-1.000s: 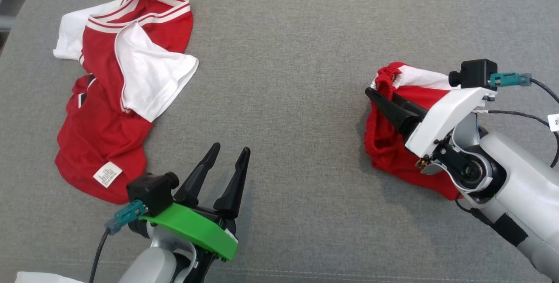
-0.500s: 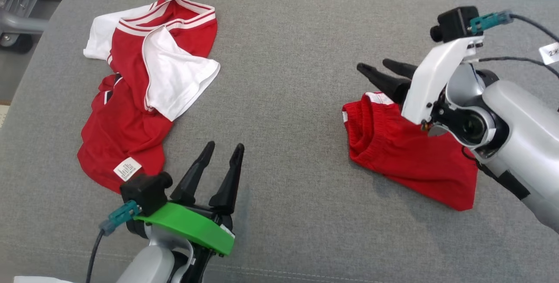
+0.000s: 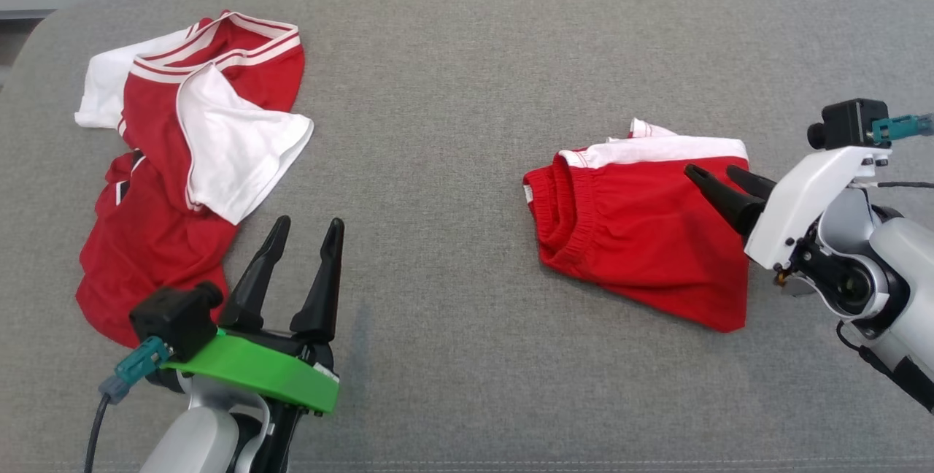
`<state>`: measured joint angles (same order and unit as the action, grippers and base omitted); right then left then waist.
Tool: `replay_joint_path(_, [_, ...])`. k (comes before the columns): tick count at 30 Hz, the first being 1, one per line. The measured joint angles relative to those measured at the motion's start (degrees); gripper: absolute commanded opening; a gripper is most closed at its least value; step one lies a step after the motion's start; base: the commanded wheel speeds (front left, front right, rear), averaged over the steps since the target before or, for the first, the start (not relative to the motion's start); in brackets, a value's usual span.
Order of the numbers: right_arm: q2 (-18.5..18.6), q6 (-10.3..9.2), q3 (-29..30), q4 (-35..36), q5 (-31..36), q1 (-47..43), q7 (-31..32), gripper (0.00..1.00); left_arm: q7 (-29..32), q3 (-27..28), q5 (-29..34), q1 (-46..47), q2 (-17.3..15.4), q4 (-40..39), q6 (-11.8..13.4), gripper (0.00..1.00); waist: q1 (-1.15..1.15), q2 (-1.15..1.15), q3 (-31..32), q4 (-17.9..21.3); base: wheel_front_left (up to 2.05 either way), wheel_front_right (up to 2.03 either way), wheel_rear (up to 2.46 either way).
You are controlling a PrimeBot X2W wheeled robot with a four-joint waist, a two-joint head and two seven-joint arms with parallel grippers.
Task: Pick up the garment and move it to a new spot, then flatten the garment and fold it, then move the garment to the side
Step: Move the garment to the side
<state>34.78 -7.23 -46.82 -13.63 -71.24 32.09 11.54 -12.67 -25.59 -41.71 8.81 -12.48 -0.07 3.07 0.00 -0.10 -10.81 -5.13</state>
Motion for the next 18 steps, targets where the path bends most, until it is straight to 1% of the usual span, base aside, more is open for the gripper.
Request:
replay_joint_path(3, [1.29,0.01,0.23,-0.27,0.22,-2.05,-1.52,1.00,0.00,0.35,0.13,-1.15,-0.54,-0.89,0.34,1.00,0.00,0.00,-0.46,1.41,0.00,0.00,0.00])
replay_joint_path(7, [1.80,0.01,1.54,-1.20,0.34,-4.34,-3.90,1.00,0.00,0.48,0.13,-2.25,-0.81,-1.42,0.56,1.00,0.00,0.00,-1.50,2.93,0.00,0.00,0.00])
replay_joint_path(13, [3.07,0.00,3.65,-3.53,-0.92,-7.55,-5.20,1.00,0.04,-0.68,0.86,-2.26,-0.79,-2.61,0.56,1.00,0.00,0.00,-3.51,4.00,0.00,0.00,0.00])
replay_joint_path(16, [2.50,0.00,3.80,-3.54,-2.85,-8.75,-5.28,1.00,0.11,-0.92,1.16,-2.08,-0.77,-2.99,0.56,1.00,0.00,0.00,-4.35,4.00,0.00,0.00,0.00])
replay_joint_path(18, [0.94,0.00,4.04,-3.11,-3.89,-8.92,-5.55,1.00,0.23,-1.01,1.23,-1.86,-0.77,-3.21,0.56,1.00,0.00,0.00,-4.79,3.87,0.00,0.00,0.00])
